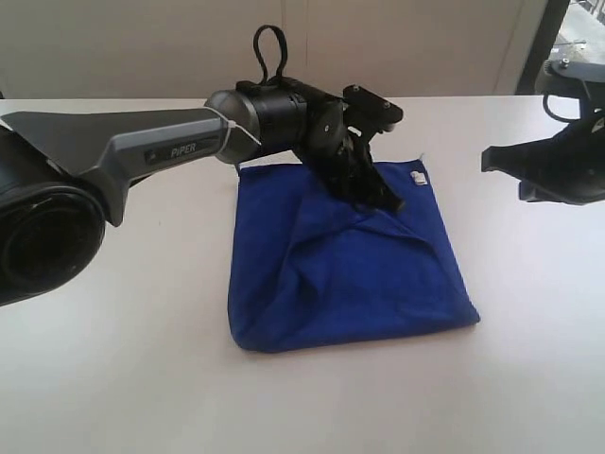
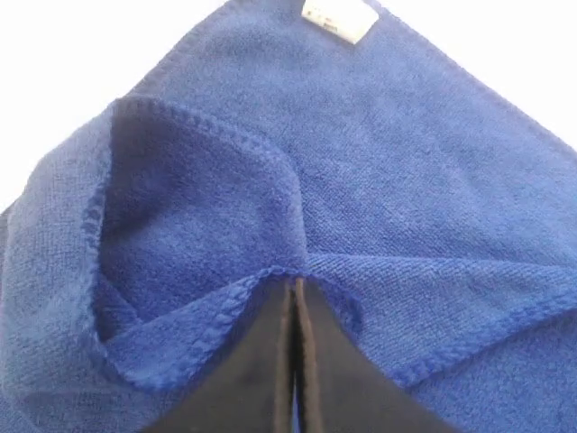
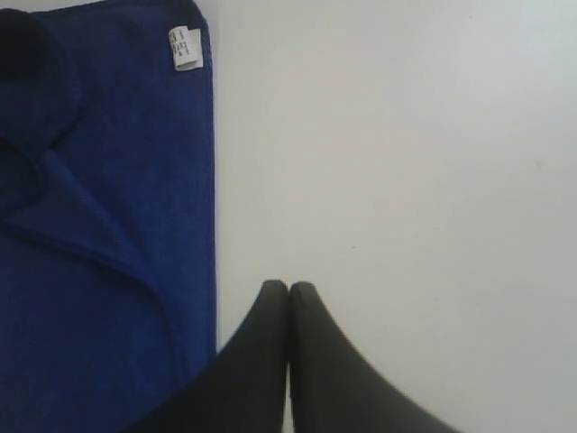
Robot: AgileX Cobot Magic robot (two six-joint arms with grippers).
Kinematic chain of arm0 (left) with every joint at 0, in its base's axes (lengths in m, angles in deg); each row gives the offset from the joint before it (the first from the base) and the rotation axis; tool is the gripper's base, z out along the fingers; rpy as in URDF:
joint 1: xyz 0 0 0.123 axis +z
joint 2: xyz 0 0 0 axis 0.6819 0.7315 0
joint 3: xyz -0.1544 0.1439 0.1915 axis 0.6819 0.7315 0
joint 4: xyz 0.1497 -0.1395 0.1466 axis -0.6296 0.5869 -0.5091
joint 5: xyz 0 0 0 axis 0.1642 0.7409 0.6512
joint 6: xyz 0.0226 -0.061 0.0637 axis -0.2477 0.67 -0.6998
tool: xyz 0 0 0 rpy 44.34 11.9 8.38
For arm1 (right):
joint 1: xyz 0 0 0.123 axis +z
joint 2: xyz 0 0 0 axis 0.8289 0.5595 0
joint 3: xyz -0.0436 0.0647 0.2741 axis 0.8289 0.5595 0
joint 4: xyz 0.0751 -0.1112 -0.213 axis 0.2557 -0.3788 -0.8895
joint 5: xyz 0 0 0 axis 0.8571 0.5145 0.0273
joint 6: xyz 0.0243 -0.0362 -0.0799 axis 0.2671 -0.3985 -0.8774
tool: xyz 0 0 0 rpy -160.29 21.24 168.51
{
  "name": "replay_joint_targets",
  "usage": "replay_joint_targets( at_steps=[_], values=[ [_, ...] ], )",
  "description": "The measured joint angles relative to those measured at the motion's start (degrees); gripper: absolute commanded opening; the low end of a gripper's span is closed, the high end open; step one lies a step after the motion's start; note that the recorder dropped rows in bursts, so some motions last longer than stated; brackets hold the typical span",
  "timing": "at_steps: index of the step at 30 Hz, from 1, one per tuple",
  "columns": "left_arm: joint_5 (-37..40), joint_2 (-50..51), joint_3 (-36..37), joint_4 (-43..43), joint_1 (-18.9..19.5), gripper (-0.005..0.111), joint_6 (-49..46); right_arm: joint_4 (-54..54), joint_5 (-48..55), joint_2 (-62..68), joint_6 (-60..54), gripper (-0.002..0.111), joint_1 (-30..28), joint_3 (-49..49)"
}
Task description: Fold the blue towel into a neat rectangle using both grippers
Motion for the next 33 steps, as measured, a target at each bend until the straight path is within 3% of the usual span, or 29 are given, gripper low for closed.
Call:
replay_joint_targets(
  at_steps=[10, 21, 33],
  values=[
    [-1.4, 0.4, 0.0, 2.1, 0.0, 0.0, 3.8, 0.0, -0.5, 0.0, 0.0, 0.0, 0.0, 0.0],
    [-2.0, 2.0, 0.0, 6.7, 0.0, 0.034, 4.0, 0.0, -0.7, 0.0, -0.1, 0.0, 0.0, 0.0],
    [-2.8, 2.8, 0.0, 8.3, 0.0, 0.034, 4.1, 0.0, -1.0, 0.0, -0.1, 0.0, 0.0, 0.0]
  ],
)
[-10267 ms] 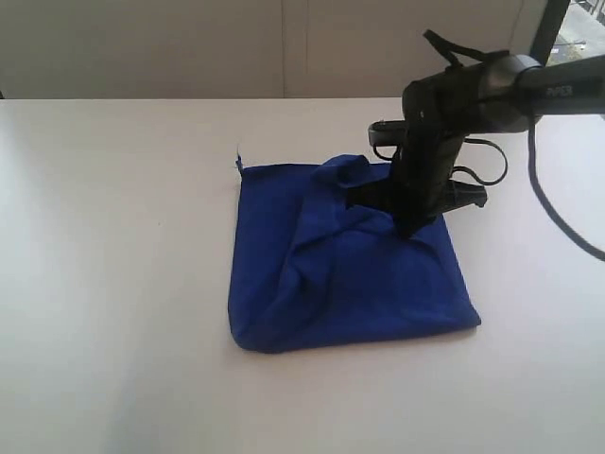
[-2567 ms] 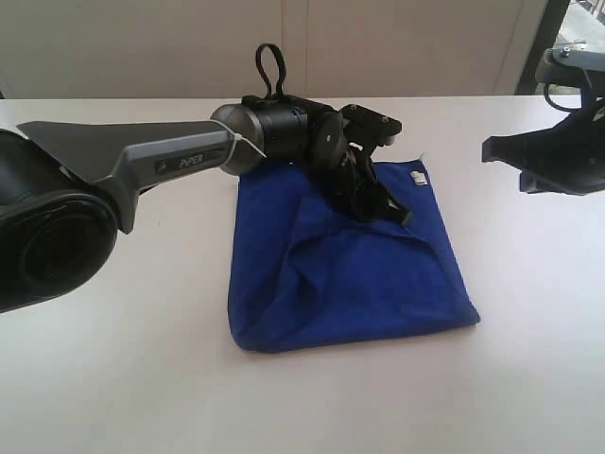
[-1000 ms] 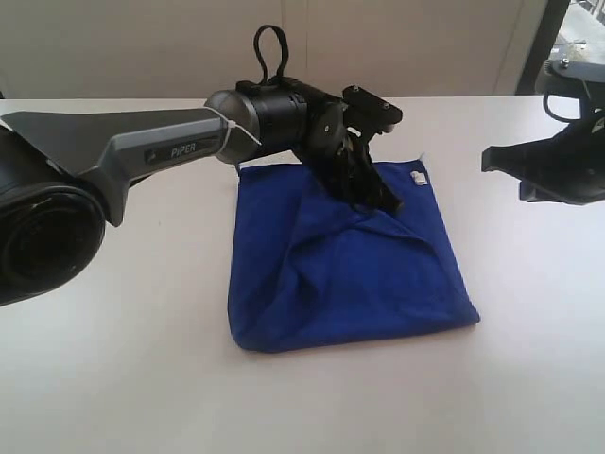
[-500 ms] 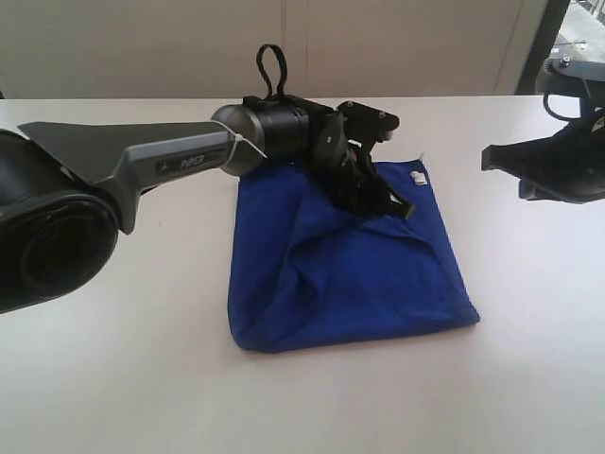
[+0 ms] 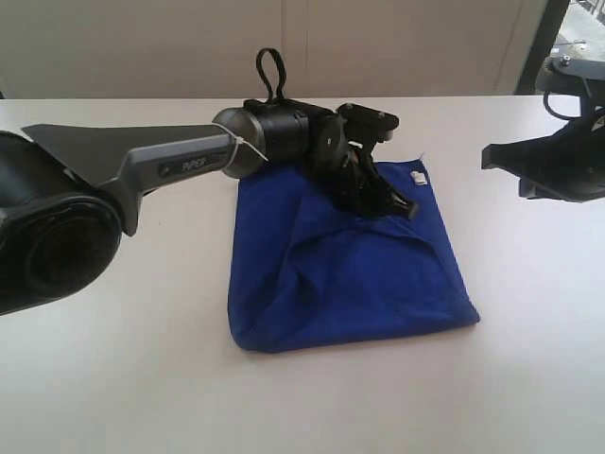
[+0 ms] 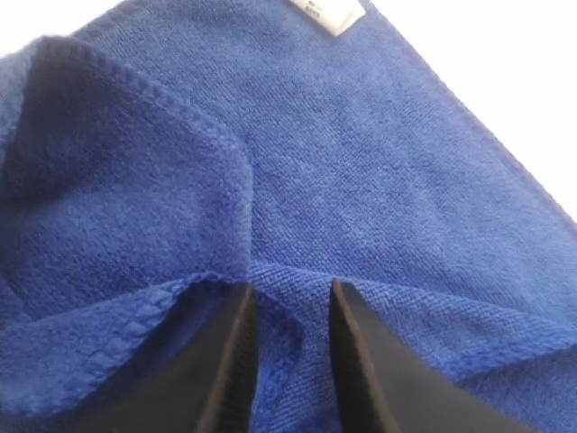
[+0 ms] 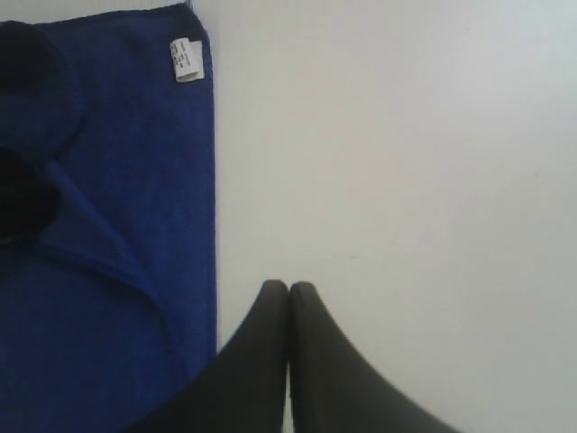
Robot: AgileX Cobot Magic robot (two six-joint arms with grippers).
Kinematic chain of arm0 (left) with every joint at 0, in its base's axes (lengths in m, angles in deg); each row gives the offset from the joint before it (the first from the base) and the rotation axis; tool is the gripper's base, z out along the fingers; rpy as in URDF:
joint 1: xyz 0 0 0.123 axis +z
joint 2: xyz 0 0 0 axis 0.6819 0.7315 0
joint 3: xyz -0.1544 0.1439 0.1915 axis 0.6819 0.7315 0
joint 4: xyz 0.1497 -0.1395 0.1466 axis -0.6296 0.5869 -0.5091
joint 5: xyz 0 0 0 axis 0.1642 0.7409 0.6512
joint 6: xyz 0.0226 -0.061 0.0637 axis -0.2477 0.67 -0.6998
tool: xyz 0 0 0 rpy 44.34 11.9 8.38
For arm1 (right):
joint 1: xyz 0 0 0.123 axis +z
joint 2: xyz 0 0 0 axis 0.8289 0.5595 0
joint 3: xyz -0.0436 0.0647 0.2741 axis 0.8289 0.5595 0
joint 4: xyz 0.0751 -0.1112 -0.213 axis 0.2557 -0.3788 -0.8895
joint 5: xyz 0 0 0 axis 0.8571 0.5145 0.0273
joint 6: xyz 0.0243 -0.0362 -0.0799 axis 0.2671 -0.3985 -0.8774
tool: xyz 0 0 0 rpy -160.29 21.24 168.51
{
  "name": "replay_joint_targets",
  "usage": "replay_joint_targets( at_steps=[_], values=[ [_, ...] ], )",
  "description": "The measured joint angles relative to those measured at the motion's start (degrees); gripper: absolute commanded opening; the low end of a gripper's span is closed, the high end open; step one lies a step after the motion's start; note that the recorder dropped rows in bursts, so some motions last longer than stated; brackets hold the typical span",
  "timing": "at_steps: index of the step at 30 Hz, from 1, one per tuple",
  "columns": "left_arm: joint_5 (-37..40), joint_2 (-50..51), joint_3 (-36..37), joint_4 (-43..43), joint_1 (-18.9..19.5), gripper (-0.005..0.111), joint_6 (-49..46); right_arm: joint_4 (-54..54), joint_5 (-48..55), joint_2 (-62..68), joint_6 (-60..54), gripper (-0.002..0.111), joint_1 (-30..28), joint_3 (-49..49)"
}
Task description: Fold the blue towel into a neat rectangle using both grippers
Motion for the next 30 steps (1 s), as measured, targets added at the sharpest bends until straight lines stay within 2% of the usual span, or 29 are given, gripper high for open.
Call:
replay_joint_targets(
  at_steps=[5, 7, 9, 12, 21, 27, 30],
  values=[
    [-0.4, 0.5, 0.0, 0.1, 0.0, 0.034, 0.0, 0.0, 0.0, 0.0, 0.0, 0.0, 0.0, 0.0],
    [-0.4, 0.5, 0.0, 0.1, 0.0, 0.026, 0.0, 0.0, 0.0, 0.0, 0.0, 0.0, 0.0, 0.0],
    [-0.4, 0.5, 0.0, 0.1, 0.0, 0.009, 0.0, 0.0, 0.0, 0.0, 0.0, 0.0, 0.0, 0.0],
    [-0.7, 0.8, -0.1, 0.1, 0.0, 0.0, 0.0, 0.1, 0.0, 0.0, 0.0, 0.0, 0.0, 0.0],
    [-0.3, 0.5, -0.2, -1.9, 0.0, 0.0, 0.0, 0.1, 0.0, 0.0, 0.0, 0.0, 0.0, 0.0],
    [3.4, -2.5, -0.2, -9.7, 0.0, 0.0, 0.0, 0.1, -0.1, 0.0, 0.0, 0.0, 0.0, 0.6],
    [5.7, -3.3, -0.2, -10.8, 0.0, 0.0, 0.0, 0.1, -0.1, 0.0, 0.0, 0.0, 0.0, 0.6]
  ],
)
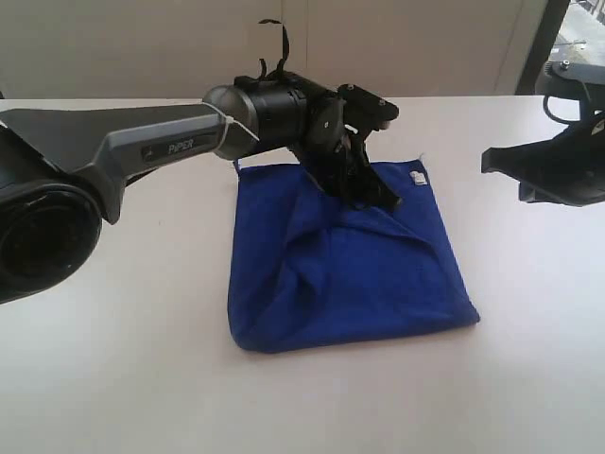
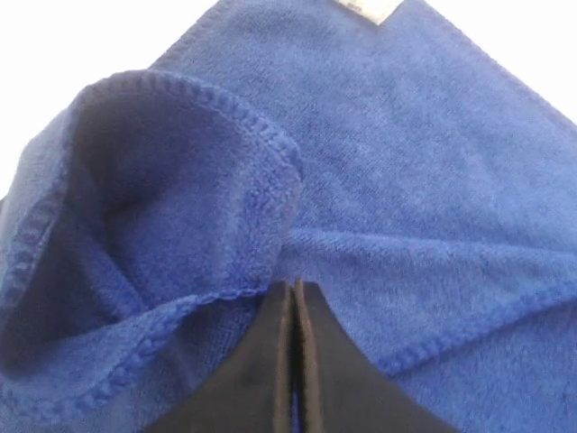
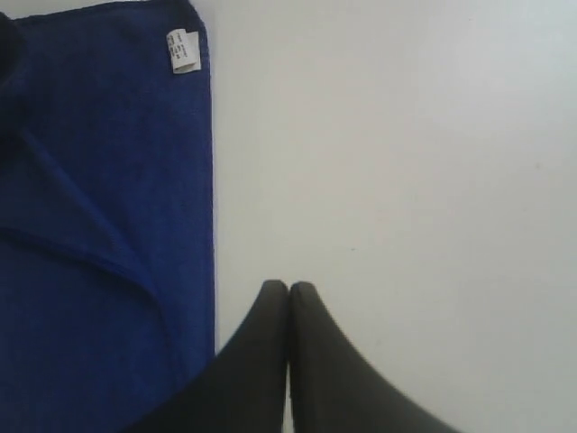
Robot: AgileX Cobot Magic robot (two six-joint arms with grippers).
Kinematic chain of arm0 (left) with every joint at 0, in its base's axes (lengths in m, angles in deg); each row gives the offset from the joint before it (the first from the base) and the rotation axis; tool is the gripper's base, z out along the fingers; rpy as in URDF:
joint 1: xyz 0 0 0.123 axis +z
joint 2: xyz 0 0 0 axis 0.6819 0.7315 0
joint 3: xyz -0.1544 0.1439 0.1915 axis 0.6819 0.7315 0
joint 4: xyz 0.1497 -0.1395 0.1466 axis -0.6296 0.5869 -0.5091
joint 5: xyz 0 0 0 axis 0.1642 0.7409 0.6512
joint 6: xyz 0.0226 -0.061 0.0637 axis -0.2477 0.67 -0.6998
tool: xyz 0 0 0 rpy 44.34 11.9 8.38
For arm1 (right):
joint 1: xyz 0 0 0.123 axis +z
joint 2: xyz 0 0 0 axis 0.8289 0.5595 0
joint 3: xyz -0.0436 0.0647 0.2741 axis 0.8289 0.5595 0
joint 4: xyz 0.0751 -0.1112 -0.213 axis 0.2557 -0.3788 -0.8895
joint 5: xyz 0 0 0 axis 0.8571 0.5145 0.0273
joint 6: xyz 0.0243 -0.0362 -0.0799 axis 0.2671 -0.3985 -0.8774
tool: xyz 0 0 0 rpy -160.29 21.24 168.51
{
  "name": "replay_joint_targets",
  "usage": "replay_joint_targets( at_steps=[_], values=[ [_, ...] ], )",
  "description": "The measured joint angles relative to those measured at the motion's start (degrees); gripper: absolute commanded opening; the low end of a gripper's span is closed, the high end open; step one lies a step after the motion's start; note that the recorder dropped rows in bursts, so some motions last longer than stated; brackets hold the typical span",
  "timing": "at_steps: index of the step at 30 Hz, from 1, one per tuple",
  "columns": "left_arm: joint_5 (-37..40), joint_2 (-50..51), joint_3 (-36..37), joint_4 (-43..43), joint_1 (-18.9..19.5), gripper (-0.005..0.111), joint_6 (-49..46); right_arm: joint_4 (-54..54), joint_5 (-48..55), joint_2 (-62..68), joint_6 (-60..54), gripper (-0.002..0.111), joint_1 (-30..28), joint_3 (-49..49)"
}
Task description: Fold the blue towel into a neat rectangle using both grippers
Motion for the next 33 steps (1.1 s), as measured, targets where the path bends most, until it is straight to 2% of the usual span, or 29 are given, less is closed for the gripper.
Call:
replay_joint_targets(
  at_steps=[4, 8, 14, 17, 25, 33],
  values=[
    [3.2, -1.0, 0.0, -2.3, 0.0, 0.0, 0.0, 0.1, 0.0, 0.0, 0.0, 0.0, 0.0, 0.0],
    [7.8, -3.0, 0.0, -9.9, 0.0, 0.0, 0.7, 0.1, 0.0, 0.0, -1.0, 0.0, 0.0, 0.0],
    [14.1, -5.7, 0.0, -13.1, 2.3, 0.0, 1.5, 3.4, 0.0, 0.0, -3.3, 0.0, -0.1, 0.0],
    [16.0, -5.8, 0.0, -13.2, 3.8, 0.0, 1.5, 12.9, -0.1, 0.0, -10.6, 0.0, -0.1, 0.0],
    [18.5, -5.8, 0.0, -13.1, 6.2, 0.0, 1.5, 47.1, 6.0, 6.1, -42.5, 0.0, -0.1, -3.0],
    [18.5, -5.8, 0.0, -13.0, 6.4, 0.0, 0.9, 64.7, 10.3, 19.1, -59.1, 0.0, -0.1, -10.8]
  ],
)
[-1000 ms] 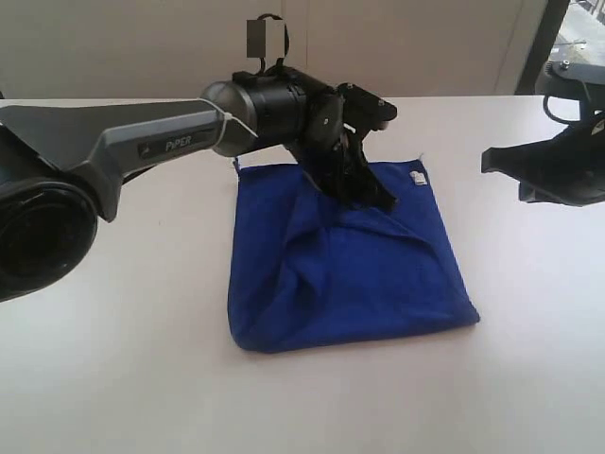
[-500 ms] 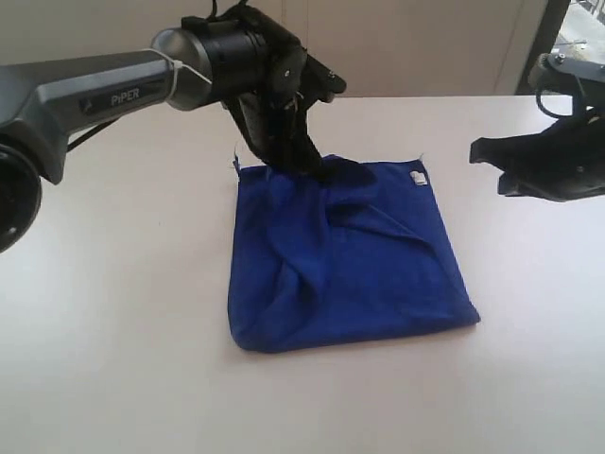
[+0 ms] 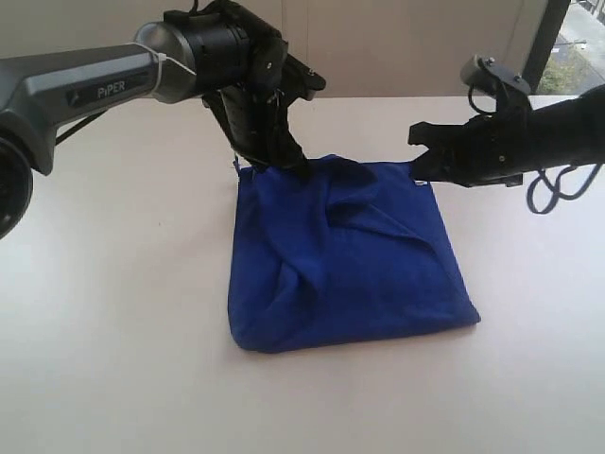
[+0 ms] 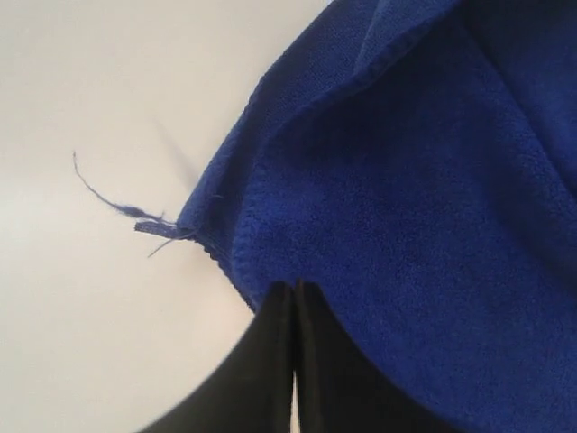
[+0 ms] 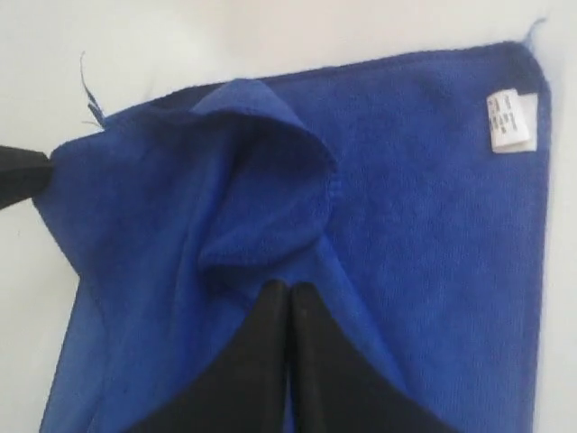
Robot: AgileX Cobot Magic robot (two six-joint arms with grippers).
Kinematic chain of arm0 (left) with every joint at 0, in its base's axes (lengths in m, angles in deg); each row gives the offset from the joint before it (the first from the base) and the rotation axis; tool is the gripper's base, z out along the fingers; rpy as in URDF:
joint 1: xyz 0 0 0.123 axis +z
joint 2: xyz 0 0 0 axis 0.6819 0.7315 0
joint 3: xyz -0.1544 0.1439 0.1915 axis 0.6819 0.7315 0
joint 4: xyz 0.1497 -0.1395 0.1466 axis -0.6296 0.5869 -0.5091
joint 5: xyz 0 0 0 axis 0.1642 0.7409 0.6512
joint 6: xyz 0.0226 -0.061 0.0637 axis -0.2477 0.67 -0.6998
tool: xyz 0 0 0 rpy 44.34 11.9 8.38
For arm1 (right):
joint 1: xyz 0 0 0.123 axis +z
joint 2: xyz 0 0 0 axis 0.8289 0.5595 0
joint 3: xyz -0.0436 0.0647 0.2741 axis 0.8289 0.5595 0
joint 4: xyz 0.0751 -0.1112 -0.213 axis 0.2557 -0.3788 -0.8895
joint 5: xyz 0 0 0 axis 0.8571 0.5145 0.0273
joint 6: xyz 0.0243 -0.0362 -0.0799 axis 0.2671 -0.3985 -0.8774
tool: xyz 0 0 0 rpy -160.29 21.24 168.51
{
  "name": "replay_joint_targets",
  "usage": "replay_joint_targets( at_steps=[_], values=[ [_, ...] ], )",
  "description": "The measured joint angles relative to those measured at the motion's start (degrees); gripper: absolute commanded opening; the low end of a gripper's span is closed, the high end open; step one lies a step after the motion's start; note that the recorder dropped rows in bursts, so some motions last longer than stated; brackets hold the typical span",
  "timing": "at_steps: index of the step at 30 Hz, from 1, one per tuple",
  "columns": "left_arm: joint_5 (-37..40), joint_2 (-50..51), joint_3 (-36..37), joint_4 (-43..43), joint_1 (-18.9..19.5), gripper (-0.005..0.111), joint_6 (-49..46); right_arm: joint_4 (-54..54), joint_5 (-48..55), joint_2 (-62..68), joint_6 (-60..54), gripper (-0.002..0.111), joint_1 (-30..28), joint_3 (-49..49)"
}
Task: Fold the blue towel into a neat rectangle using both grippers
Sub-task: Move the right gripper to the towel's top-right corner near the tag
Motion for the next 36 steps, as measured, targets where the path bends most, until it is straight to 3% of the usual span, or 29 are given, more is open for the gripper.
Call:
replay_joint_targets(
  at_steps=[10, 23, 30, 36],
  values=[
    [-0.9, 0.0, 0.0, 0.9, 0.0, 0.0, -0.2, 3.9, -0.9, 11.9, -7.3, 0.0, 0.3, -10.0],
    [-1.6, 0.1, 0.0, 1.7, 0.0, 0.0, -0.2, 4.0, -5.4, 19.4, -9.4, 0.0, 6.1, -16.5],
    [-1.6, 0.1, 0.0, 1.8, 0.0, 0.0, -0.2, 2.6, 7.4, 18.9, -9.5, 0.0, 6.2, -16.5],
    [-2.2, 0.1, 0.0, 3.6, 0.0, 0.0, -0.2, -6.3, 17.3, 17.0, -5.8, 0.0, 6.3, -16.6]
  ],
)
